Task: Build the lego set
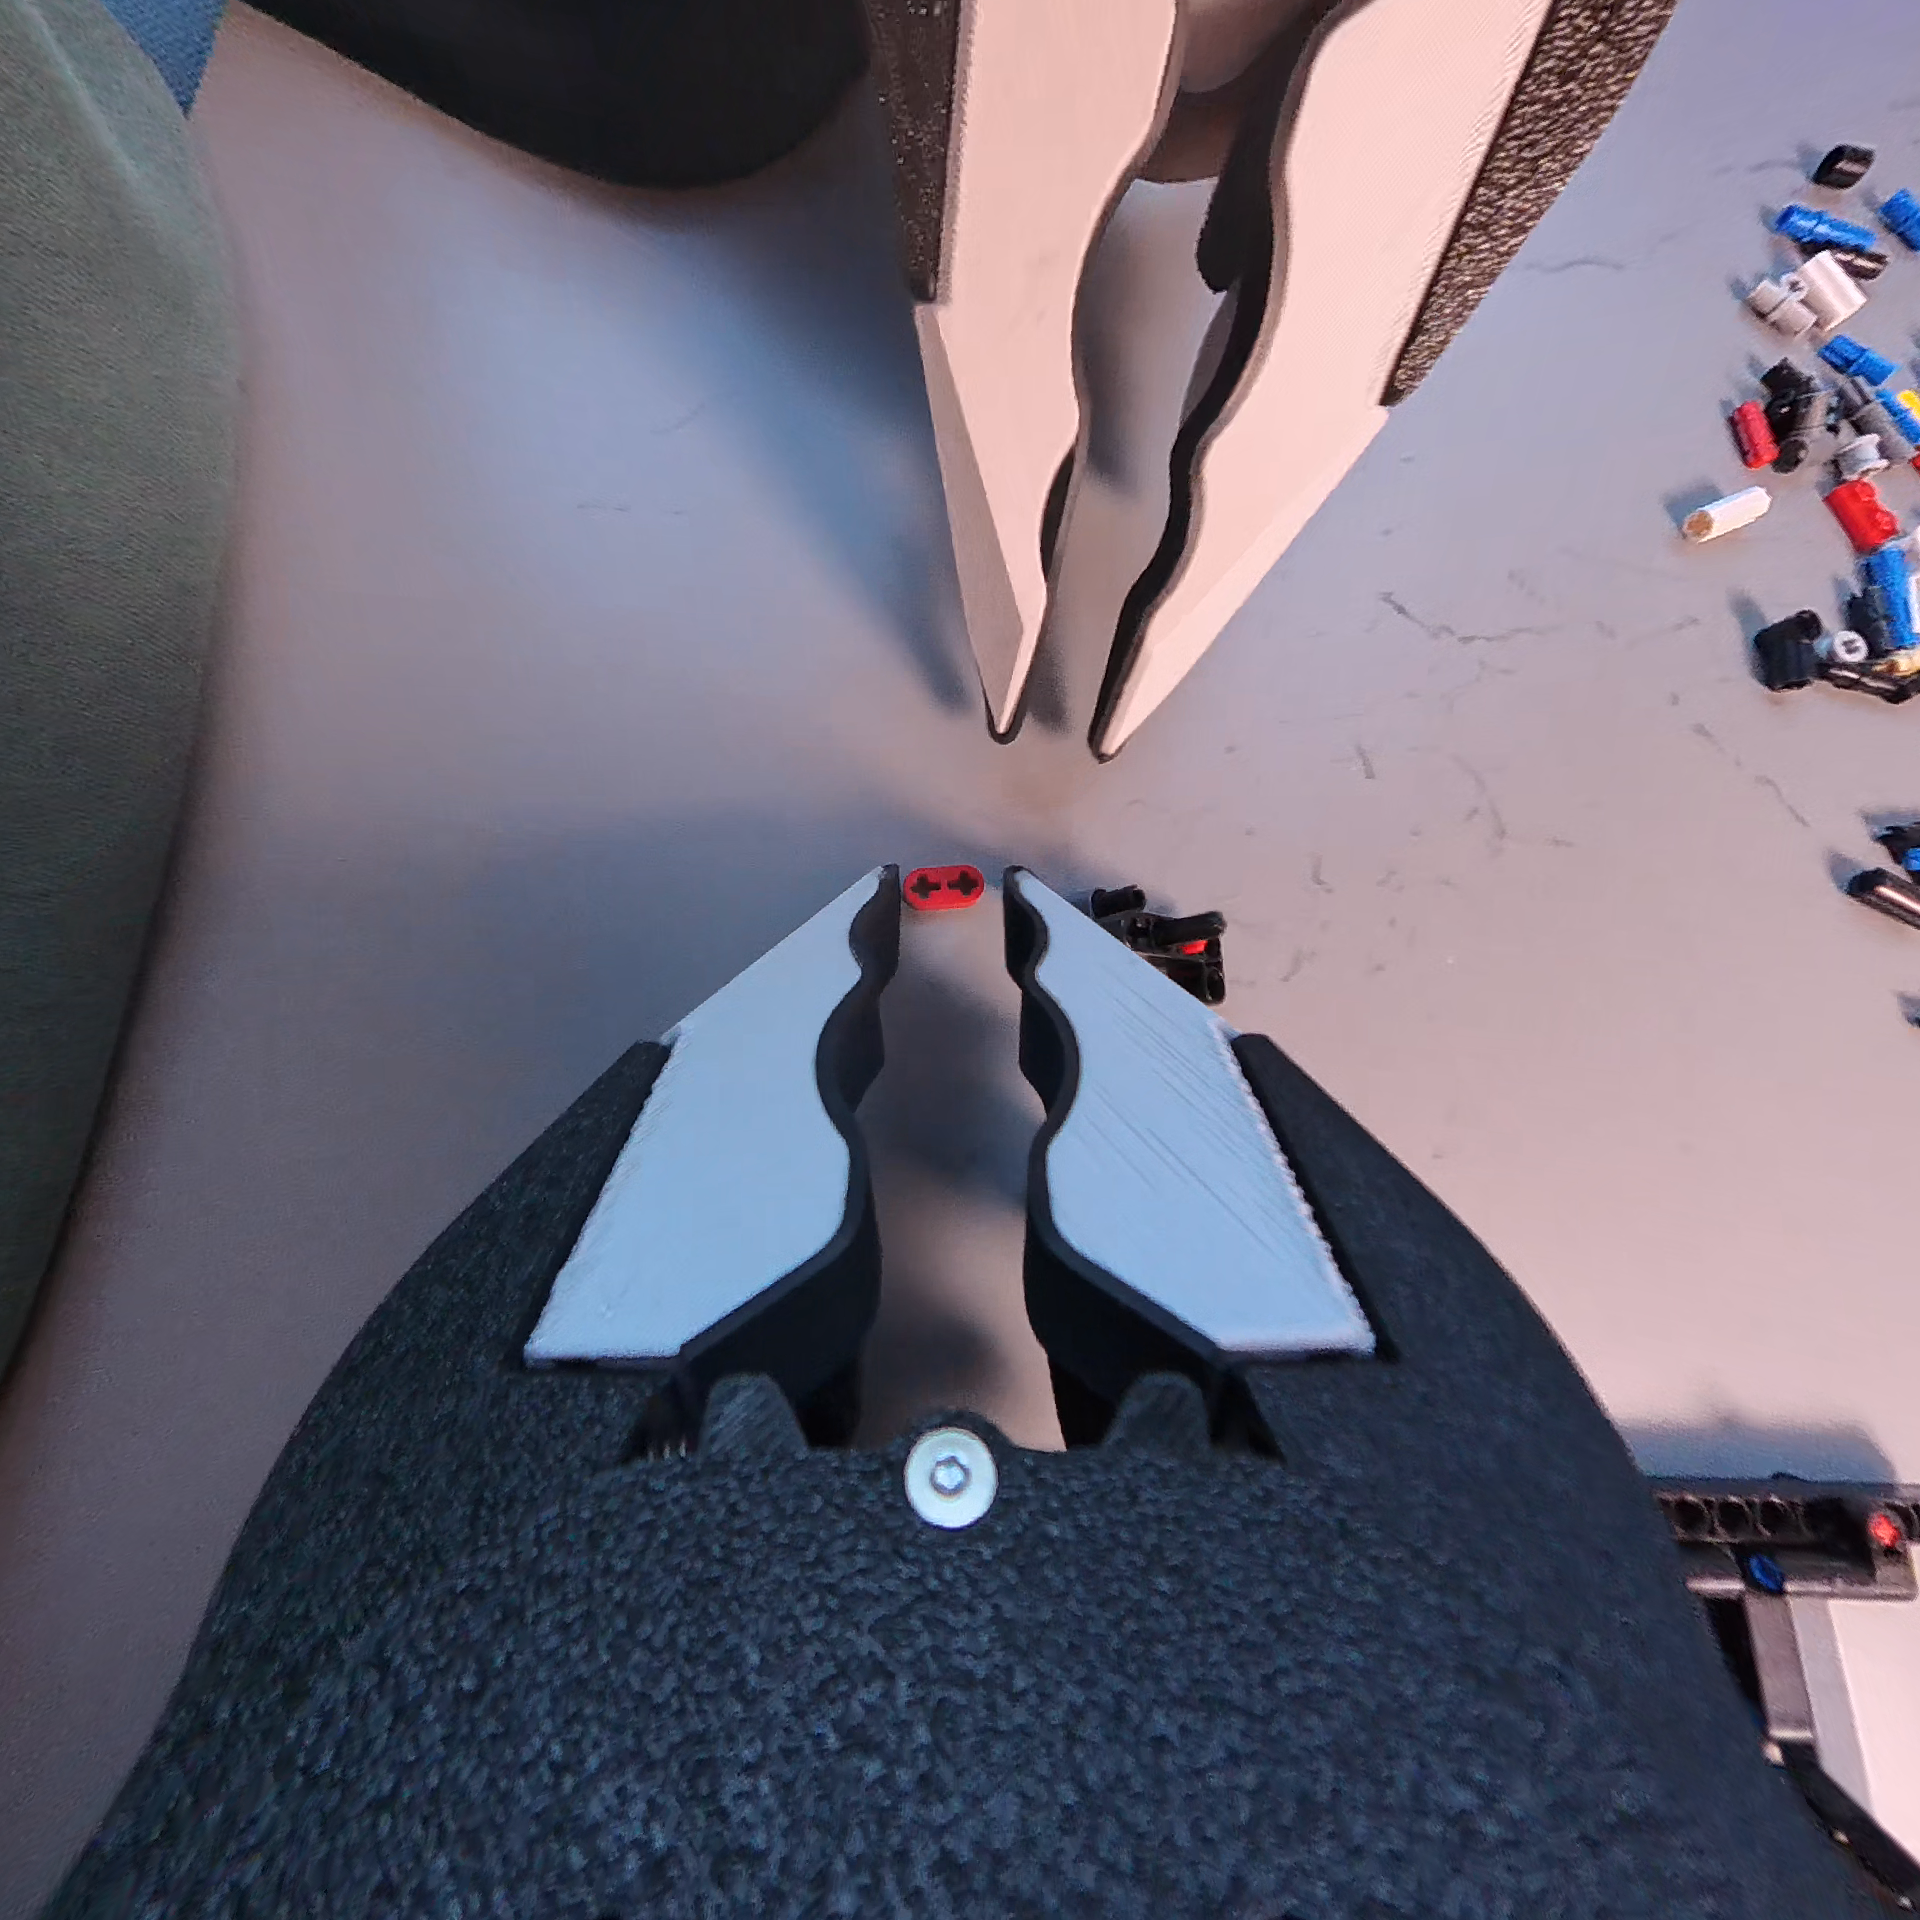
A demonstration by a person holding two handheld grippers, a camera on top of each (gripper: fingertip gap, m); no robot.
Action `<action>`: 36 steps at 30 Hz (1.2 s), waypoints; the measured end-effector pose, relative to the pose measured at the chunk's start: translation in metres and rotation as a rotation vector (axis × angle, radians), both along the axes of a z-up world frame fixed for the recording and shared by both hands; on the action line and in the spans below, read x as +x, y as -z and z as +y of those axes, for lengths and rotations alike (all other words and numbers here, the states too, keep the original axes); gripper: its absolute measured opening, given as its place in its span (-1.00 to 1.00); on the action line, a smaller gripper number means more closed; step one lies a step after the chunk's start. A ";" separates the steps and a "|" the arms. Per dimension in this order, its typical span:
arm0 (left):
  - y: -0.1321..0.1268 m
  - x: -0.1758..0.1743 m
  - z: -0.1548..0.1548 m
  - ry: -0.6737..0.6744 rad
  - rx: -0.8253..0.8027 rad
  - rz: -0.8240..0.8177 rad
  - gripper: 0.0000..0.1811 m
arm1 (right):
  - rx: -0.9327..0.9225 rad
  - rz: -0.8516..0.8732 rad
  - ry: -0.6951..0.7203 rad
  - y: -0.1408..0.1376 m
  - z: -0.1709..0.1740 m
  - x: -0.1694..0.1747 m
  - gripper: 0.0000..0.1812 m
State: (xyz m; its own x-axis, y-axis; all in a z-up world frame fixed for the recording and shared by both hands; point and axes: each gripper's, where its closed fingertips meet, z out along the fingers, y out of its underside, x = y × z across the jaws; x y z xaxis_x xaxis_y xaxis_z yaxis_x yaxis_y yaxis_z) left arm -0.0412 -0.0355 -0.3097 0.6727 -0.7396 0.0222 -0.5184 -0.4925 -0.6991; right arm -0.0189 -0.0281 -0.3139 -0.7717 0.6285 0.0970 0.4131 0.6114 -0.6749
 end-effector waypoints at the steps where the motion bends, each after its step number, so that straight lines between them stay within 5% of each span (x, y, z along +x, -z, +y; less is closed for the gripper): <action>1: 0.001 -0.002 0.001 -0.012 -0.006 0.000 -0.84 | 0.002 -0.014 -0.007 0.000 0.000 0.000 -0.80; 12: 0.005 -0.002 0.020 -0.168 -0.061 -0.085 -0.74 | -0.077 0.020 -0.038 -0.016 -0.004 0.008 -0.84; 16: 0.004 0.008 0.027 -0.203 -0.082 -0.118 -0.74 | -0.163 0.123 0.076 -0.048 0.024 0.001 -0.84; 20: 0.004 0.014 0.036 -0.256 -0.090 -0.131 -0.82 | -0.153 0.124 0.169 -0.045 0.049 -0.003 -0.84; 36: 0.005 0.014 0.048 -0.183 0.169 0.163 -0.92 | -0.157 0.128 0.166 -0.038 0.045 -0.005 -0.84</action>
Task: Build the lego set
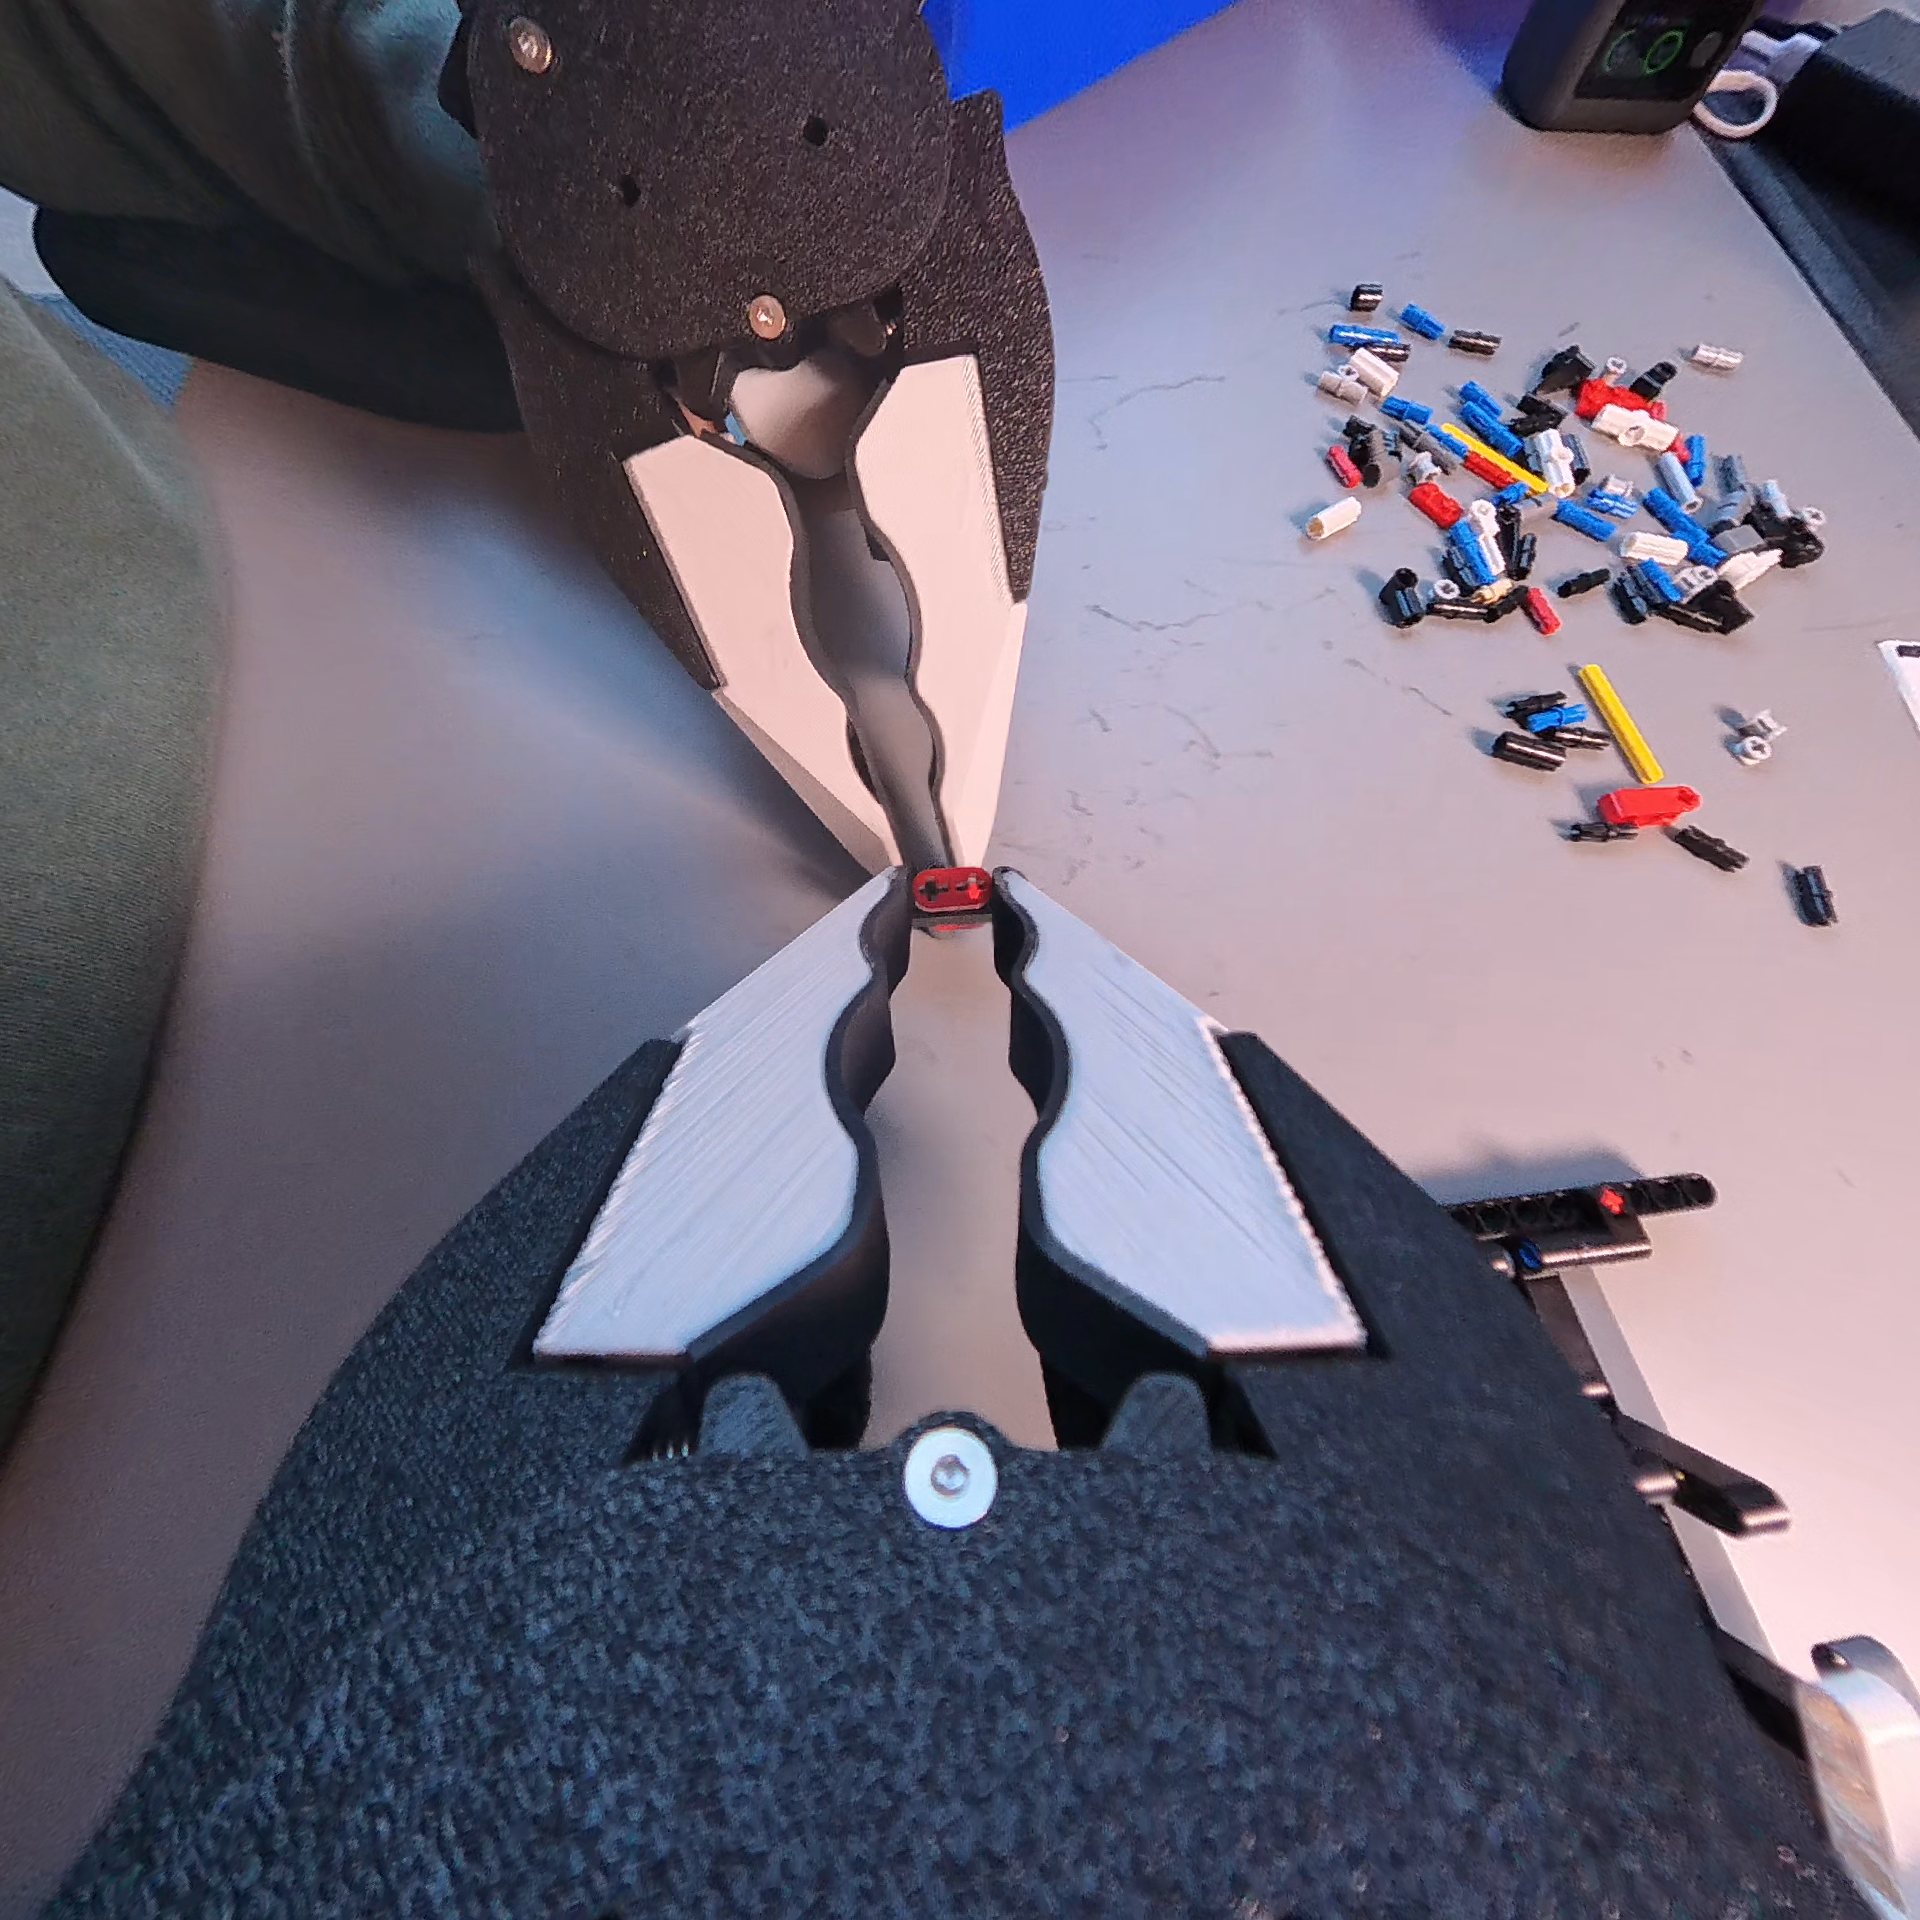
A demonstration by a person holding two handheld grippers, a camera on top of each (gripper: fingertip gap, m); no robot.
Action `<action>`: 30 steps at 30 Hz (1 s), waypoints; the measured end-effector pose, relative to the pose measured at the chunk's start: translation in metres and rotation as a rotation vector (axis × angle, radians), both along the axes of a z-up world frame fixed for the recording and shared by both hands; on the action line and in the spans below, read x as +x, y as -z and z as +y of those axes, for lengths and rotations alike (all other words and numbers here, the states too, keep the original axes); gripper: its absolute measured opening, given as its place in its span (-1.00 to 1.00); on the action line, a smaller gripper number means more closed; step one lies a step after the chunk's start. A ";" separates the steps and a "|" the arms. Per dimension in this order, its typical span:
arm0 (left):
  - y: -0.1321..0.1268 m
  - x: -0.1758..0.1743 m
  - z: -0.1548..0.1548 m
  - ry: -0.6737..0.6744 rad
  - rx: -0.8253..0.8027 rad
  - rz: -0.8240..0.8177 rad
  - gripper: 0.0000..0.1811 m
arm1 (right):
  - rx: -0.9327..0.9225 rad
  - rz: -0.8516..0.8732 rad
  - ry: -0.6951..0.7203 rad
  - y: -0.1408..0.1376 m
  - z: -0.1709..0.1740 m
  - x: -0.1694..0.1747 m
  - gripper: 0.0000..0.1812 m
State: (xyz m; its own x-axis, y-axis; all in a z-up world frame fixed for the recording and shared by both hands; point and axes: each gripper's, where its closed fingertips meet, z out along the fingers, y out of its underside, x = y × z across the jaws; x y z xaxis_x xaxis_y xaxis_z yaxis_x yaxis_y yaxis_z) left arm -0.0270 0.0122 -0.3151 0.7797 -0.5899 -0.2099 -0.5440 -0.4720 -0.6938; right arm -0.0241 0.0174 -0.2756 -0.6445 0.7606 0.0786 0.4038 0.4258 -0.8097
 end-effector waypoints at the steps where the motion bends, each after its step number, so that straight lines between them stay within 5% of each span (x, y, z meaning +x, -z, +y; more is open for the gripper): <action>1: 0.000 0.000 0.000 0.003 0.004 0.002 -0.93 | 0.010 0.001 -0.005 0.002 -0.001 0.000 -0.84; 30: 0.001 0.002 -0.001 0.021 -0.016 -0.053 -0.93 | 0.111 -0.038 -0.013 0.009 -0.003 -0.005 -0.84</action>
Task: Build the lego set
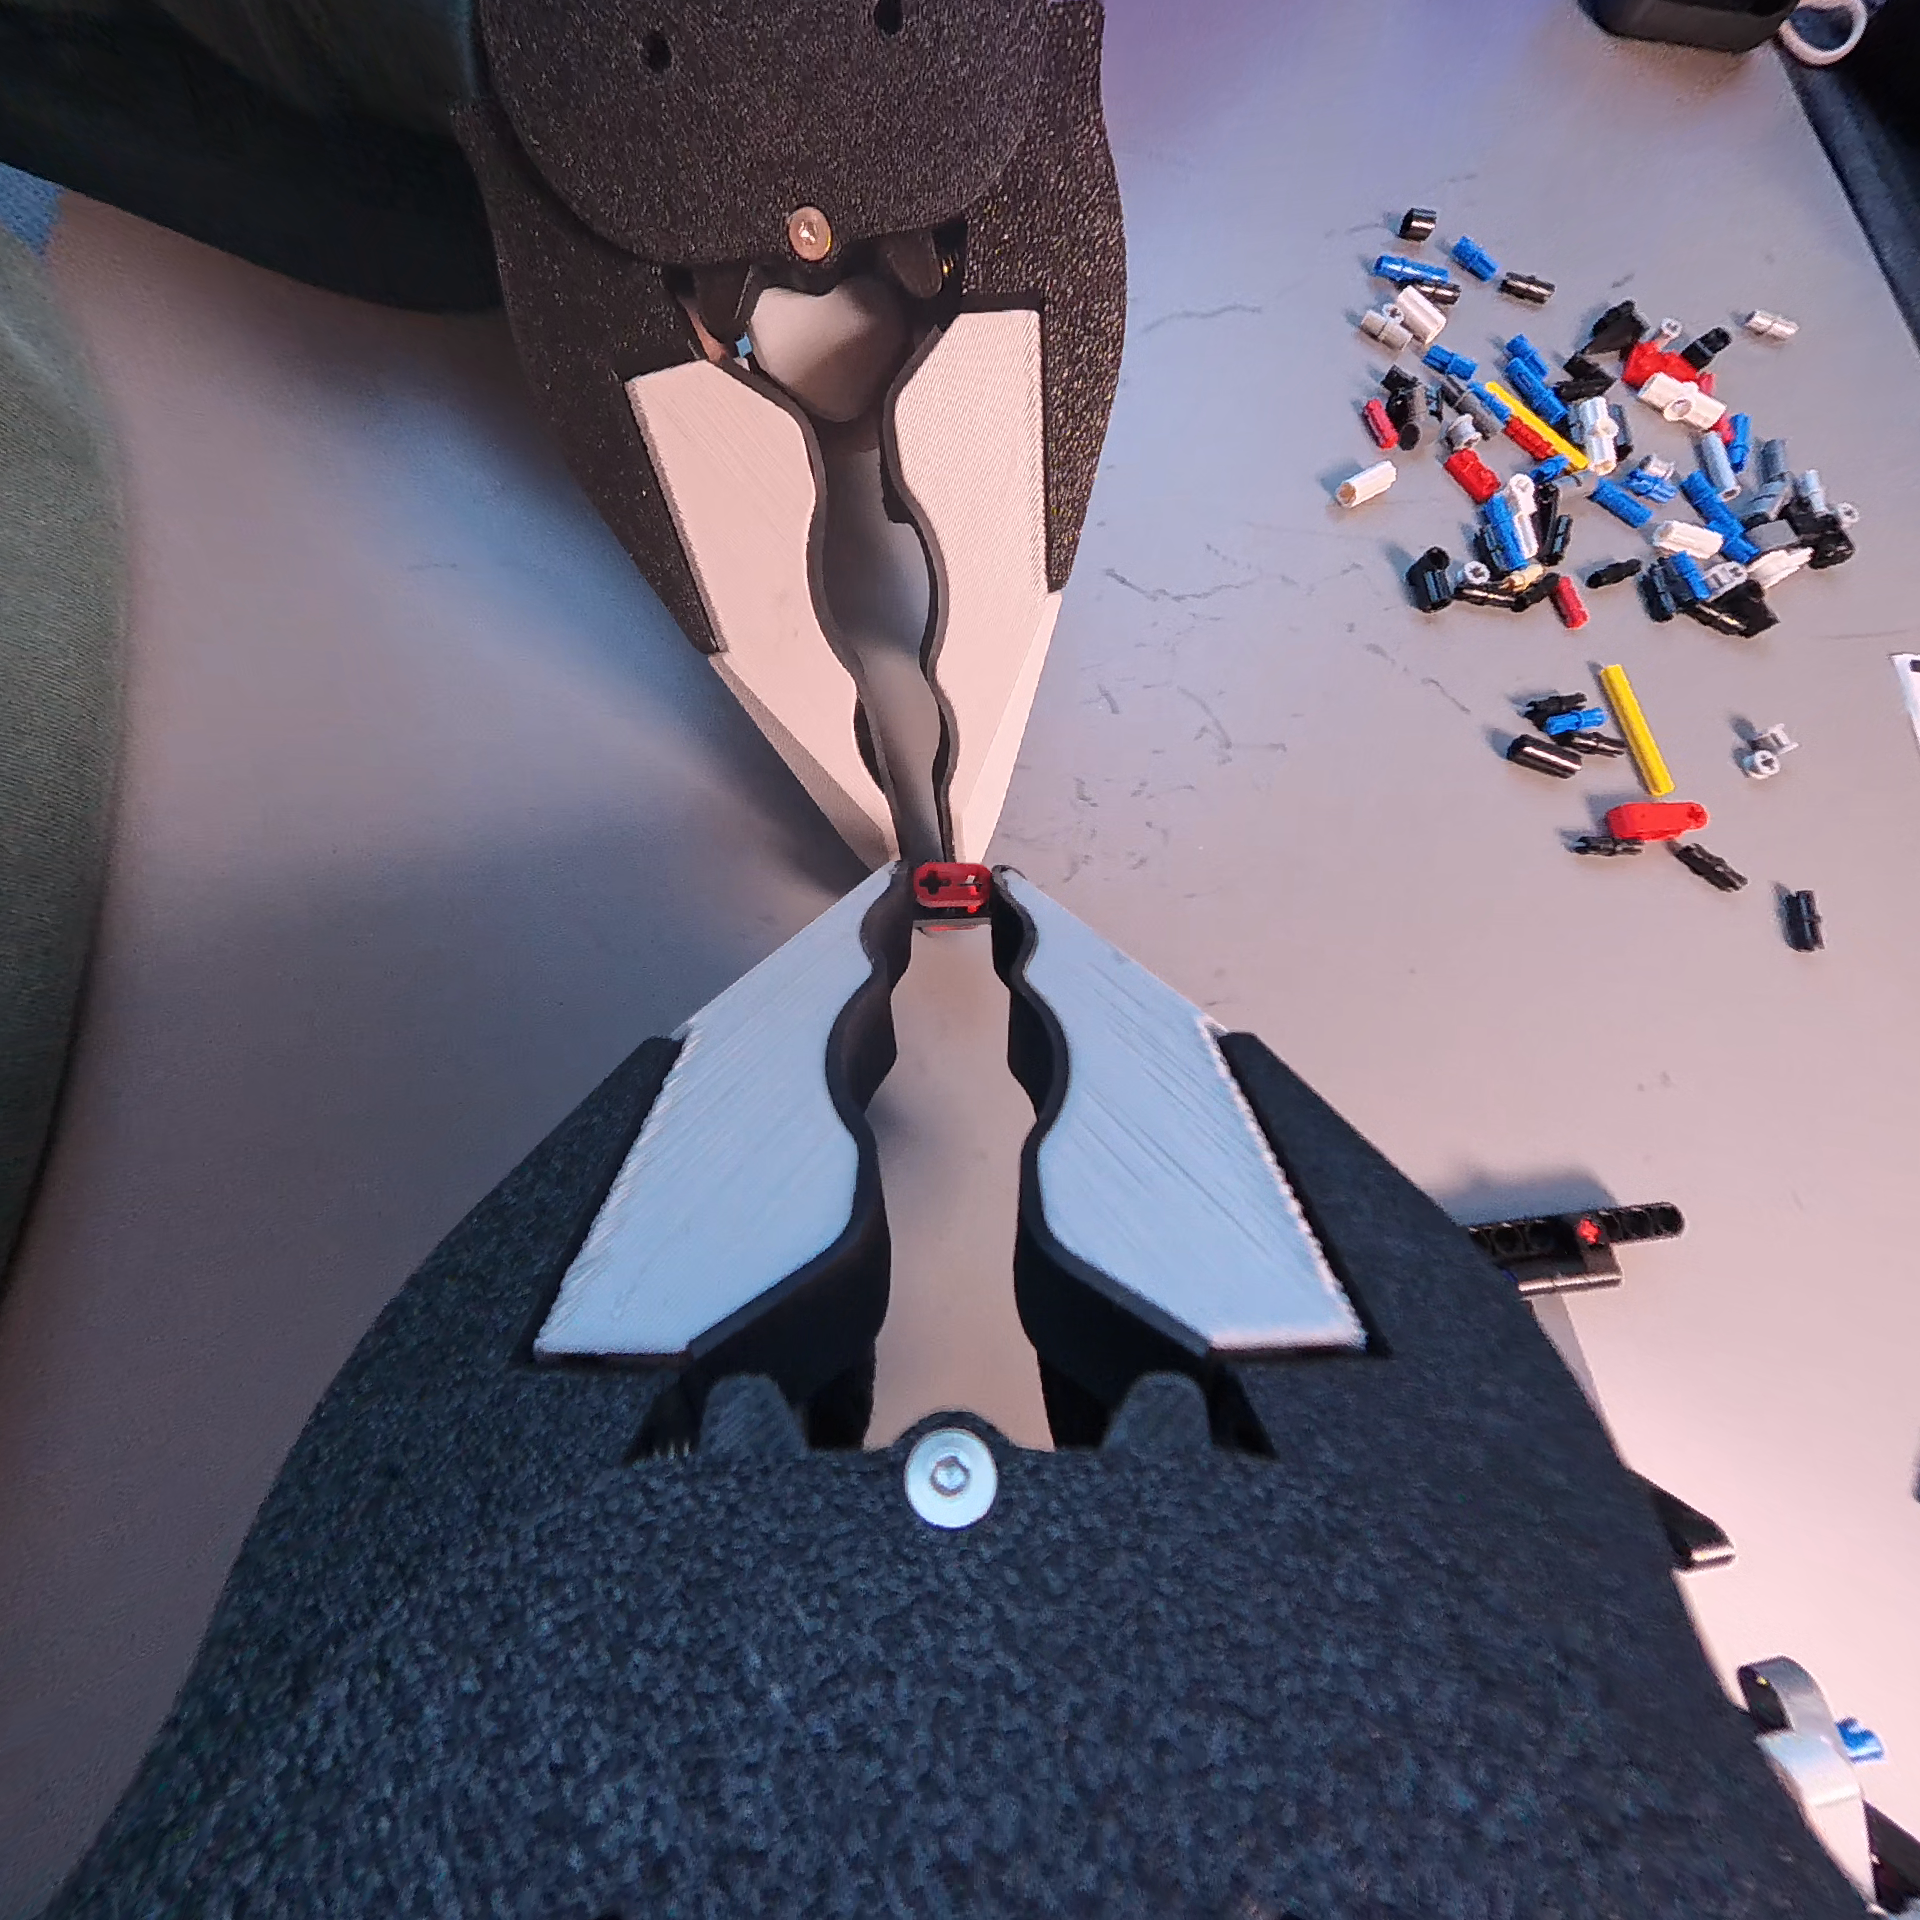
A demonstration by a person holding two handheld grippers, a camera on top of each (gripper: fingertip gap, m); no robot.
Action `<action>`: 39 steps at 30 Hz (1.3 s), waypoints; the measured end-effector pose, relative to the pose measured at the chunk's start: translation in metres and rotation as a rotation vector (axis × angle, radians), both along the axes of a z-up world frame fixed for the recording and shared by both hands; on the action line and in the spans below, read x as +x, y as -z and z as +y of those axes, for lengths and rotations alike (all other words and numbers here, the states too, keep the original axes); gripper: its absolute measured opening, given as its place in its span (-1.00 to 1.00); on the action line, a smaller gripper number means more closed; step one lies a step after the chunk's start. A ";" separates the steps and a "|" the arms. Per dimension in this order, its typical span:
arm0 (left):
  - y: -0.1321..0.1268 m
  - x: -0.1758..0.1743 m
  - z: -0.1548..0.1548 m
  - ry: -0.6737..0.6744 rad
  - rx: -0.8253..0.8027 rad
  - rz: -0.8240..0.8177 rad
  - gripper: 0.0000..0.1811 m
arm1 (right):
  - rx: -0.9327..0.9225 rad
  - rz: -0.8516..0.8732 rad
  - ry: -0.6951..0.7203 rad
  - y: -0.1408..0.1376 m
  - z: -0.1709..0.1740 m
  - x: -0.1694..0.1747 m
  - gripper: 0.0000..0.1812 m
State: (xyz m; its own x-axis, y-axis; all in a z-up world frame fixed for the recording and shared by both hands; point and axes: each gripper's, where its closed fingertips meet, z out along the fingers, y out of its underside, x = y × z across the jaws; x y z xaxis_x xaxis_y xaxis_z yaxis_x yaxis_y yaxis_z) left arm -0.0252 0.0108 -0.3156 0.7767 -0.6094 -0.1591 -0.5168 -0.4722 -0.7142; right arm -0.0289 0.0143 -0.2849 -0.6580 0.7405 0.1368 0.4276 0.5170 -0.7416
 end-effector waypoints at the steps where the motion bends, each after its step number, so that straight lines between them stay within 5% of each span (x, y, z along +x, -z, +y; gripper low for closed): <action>1: 0.000 0.000 0.000 0.000 -0.006 -0.007 -0.93 | -0.003 -0.007 0.001 0.000 0.000 0.000 -0.84; 39: 0.001 0.005 -0.006 0.066 -0.142 -0.168 -0.92 | -0.028 0.075 -0.075 0.006 -0.005 0.001 -0.85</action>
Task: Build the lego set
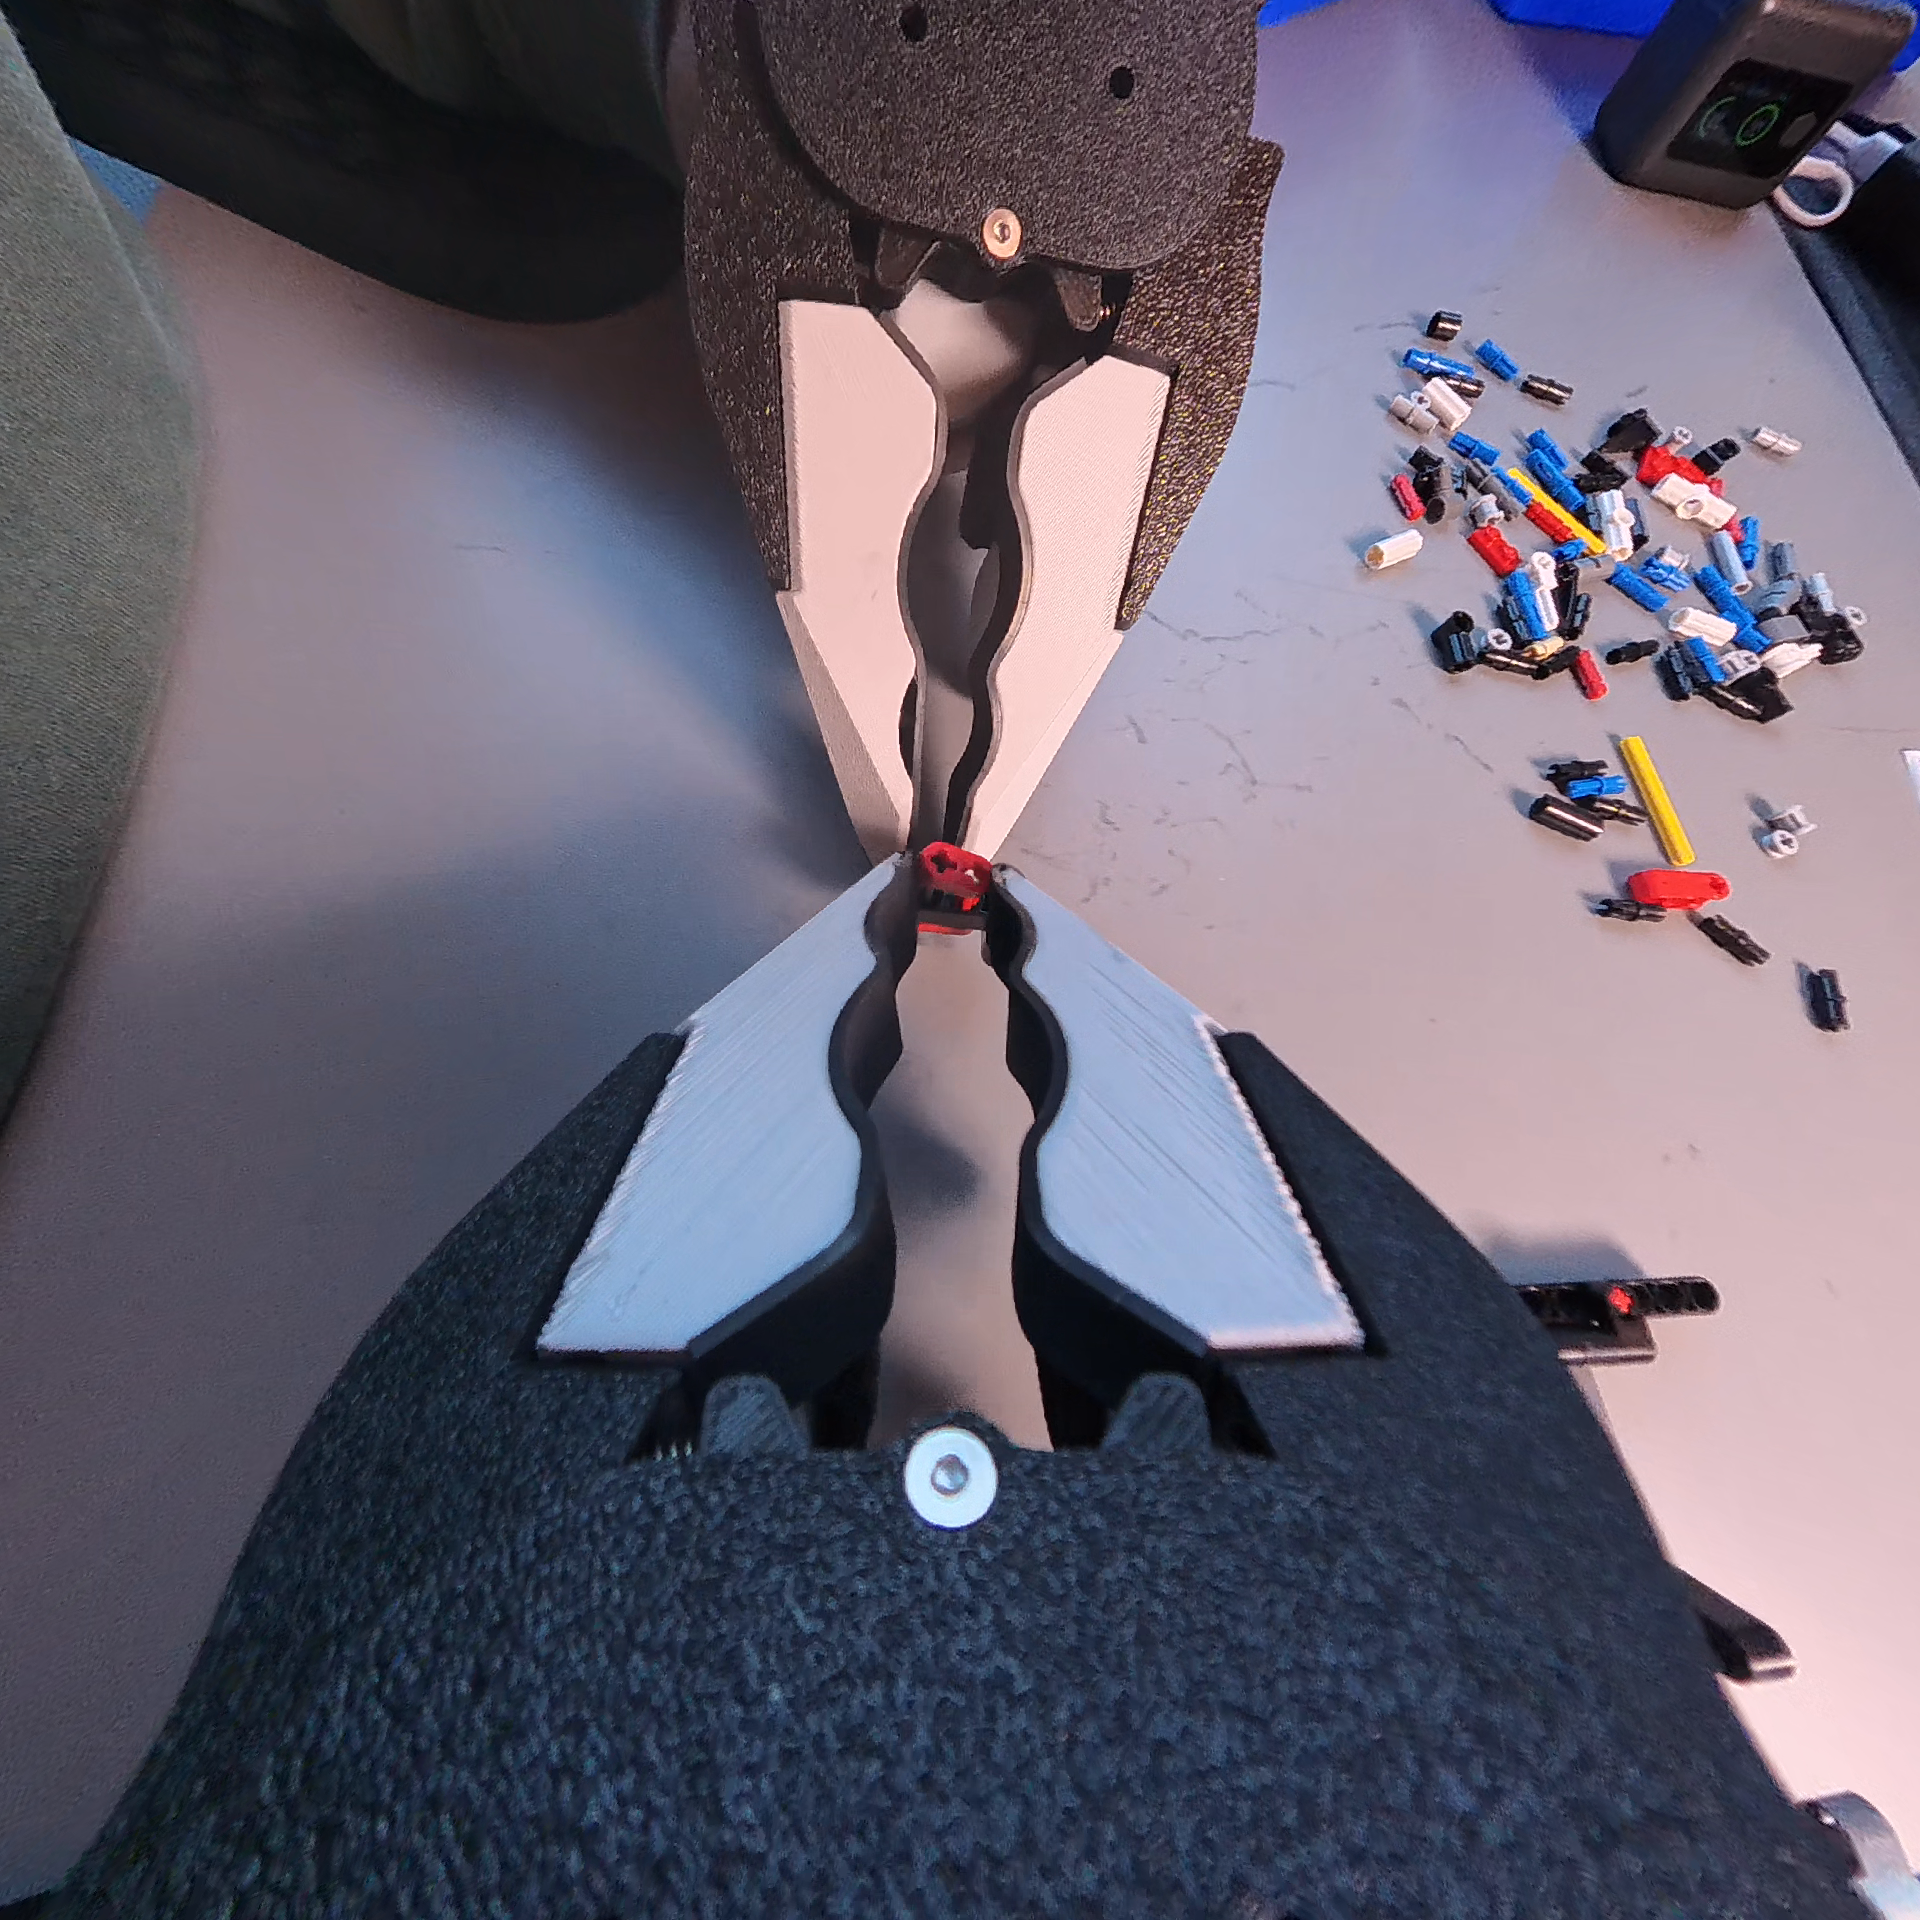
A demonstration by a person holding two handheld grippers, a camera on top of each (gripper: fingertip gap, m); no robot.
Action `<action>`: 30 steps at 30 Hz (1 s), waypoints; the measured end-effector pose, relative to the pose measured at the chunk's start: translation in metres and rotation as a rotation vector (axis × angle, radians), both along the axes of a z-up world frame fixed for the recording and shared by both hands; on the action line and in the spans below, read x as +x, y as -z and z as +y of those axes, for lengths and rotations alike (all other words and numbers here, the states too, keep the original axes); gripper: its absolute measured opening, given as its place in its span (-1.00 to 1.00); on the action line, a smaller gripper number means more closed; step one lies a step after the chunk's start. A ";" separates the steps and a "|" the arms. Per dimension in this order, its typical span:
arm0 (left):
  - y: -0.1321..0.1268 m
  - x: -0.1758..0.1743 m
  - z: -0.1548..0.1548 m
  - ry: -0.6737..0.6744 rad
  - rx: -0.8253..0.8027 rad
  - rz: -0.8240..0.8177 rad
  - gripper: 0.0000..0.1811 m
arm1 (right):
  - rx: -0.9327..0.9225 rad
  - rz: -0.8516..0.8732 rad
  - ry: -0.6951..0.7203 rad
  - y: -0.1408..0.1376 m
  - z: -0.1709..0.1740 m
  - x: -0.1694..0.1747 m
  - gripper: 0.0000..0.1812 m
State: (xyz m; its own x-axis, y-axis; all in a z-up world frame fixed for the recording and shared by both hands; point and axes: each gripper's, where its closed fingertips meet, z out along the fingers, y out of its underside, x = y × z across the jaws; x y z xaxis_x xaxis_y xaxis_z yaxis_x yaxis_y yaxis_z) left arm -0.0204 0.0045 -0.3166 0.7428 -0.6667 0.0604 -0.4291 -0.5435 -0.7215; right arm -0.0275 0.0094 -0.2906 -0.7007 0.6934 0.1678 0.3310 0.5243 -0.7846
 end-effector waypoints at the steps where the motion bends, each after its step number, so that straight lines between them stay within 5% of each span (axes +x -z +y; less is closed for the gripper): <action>1: 0.000 0.000 0.000 0.001 -0.001 -0.001 -0.92 | 0.031 -0.010 -0.003 0.005 0.001 0.001 -0.91; 5: 0.000 0.000 0.000 0.001 0.001 0.001 -0.92 | 0.152 0.132 0.002 -0.001 0.004 -0.001 -0.96; 16: 0.000 0.000 -0.001 0.001 0.000 0.000 -0.92 | 0.102 0.172 -0.013 -0.011 0.004 0.002 -0.96; 24: -0.003 -0.007 -0.014 0.007 -0.020 -0.043 -0.73 | 0.138 0.261 -0.018 -0.026 0.004 0.009 -0.96; 30: -0.034 -0.007 -0.014 -0.040 -0.008 -0.261 -0.78 | 0.146 0.341 0.021 -0.034 0.004 0.003 -0.96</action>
